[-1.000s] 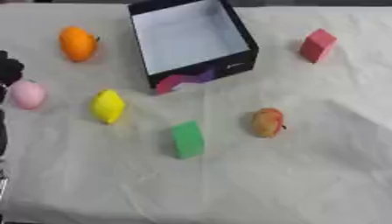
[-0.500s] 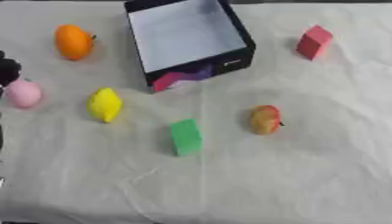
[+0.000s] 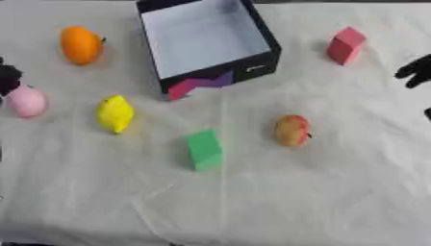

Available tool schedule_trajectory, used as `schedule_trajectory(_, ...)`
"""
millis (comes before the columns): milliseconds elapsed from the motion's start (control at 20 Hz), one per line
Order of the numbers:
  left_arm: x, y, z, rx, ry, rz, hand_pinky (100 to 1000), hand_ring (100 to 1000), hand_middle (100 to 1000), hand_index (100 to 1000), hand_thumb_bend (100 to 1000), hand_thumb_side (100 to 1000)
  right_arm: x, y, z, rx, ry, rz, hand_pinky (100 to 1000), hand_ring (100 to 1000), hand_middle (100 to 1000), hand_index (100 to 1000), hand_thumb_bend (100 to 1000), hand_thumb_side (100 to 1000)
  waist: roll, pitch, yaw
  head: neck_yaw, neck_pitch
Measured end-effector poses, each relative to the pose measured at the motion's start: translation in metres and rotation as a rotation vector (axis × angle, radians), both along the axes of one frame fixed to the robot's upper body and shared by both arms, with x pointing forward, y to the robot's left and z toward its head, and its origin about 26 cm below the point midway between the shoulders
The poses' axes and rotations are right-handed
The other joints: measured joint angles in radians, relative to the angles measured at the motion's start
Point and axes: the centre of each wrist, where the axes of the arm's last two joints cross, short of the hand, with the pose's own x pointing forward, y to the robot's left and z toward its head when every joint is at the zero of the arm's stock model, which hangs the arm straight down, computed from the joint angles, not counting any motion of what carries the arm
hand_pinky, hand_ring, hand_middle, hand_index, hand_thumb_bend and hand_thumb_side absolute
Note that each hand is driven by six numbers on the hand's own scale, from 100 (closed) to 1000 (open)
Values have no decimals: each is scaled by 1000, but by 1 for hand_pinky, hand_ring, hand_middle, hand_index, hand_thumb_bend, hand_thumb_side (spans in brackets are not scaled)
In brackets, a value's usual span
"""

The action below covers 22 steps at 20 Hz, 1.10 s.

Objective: Pick up objects on the table and place them in the box.

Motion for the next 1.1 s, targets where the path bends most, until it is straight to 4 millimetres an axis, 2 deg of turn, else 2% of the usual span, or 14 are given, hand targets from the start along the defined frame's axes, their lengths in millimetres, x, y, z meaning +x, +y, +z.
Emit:
schedule_trajectory(50,0,-1,0,1,1,-3,835,729,612,732,100,790,1,2,0,-14,6,1,792,782,839,910,100,537,-1,0,0,-3,0)
schedule_trajectory(200,0,-1,0,2,5,-7,835,729,612,732,100,790,4,10,1,-46,17,-2,791,784,841,913,100,504,-1,0,0,-8,0)
schedule_trajectory(250,0,-2,-1,3,7,-10,835,729,612,731,100,790,5,13,1,-49,19,-4,789,784,837,913,100,480,-1,0,-1,-10,1)
schedule_trajectory(400,0,-2,-1,5,9,-15,834,730,612,731,100,791,9,23,2,-50,10,-10,785,781,824,916,100,324,-1,0,-3,-14,4)
schedule_trajectory(450,0,-2,-1,5,9,-15,835,730,612,731,100,791,11,25,3,-47,4,-13,783,781,818,913,100,312,-1,0,-4,-16,4)
schedule_trajectory(800,0,-2,-3,6,16,-17,834,730,612,731,100,791,31,43,-1,-67,-20,-2,785,780,804,881,100,317,-1,-5,-10,-18,11)
schedule_trajectory(900,0,-1,-3,6,18,-17,834,731,612,731,100,793,38,49,-5,-76,-7,12,798,790,810,873,100,405,-4,-11,-12,-17,14)
schedule_trajectory(1100,0,-1,-5,7,25,-17,834,734,613,731,100,793,52,59,-12,-95,26,51,814,801,816,872,100,454,-9,-15,-15,-7,14)
